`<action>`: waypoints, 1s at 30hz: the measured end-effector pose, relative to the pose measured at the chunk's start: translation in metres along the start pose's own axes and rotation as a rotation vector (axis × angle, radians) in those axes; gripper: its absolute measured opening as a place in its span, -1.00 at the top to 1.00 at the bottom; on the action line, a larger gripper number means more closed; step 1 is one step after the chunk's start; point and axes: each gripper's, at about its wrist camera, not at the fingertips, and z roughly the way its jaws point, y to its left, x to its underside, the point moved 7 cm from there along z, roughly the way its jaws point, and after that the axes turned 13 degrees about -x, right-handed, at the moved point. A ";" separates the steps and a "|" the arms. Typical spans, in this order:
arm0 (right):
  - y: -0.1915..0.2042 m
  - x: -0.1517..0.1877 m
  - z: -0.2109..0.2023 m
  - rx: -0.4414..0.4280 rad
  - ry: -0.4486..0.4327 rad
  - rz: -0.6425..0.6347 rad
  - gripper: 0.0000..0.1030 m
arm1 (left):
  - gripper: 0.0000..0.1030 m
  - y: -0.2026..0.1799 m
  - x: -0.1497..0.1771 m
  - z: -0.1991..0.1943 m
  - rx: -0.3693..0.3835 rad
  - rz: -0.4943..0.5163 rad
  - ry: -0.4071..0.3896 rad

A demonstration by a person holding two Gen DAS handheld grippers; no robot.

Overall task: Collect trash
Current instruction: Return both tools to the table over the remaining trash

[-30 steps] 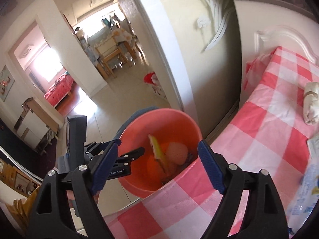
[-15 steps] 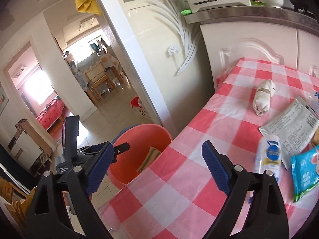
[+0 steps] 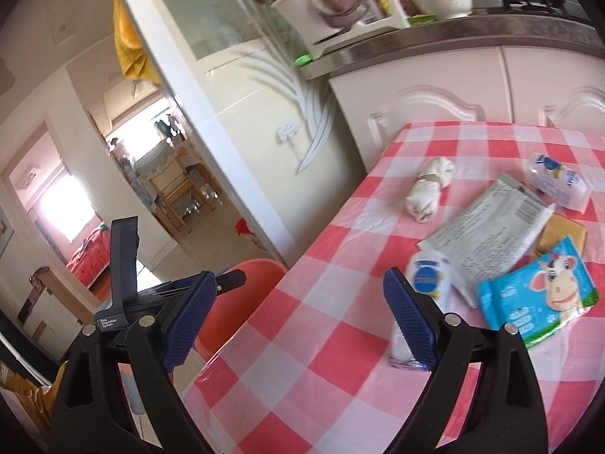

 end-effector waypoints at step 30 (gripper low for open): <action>-0.144 -0.007 -0.108 0.180 -0.159 0.239 -0.77 | -0.70 -0.157 -0.010 -0.002 0.155 0.211 -0.002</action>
